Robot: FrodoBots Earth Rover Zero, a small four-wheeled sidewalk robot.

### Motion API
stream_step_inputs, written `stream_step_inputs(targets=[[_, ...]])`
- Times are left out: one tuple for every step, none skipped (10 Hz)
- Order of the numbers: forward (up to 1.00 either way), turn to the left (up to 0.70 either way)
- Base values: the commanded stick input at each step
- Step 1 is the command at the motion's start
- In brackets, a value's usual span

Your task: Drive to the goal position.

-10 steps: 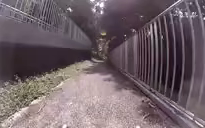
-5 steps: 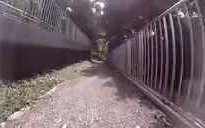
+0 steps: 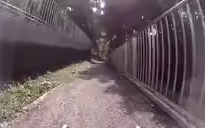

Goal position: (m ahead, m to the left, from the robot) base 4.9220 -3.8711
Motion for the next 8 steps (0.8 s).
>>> stream_step_inputs(targets=[[0.85,0.00],[0.85,0.00],[0.85,0.00],[0.85,0.00],[0.85,0.00],[0.85,0.00],[0.85,0.00],[0.85,0.00]])
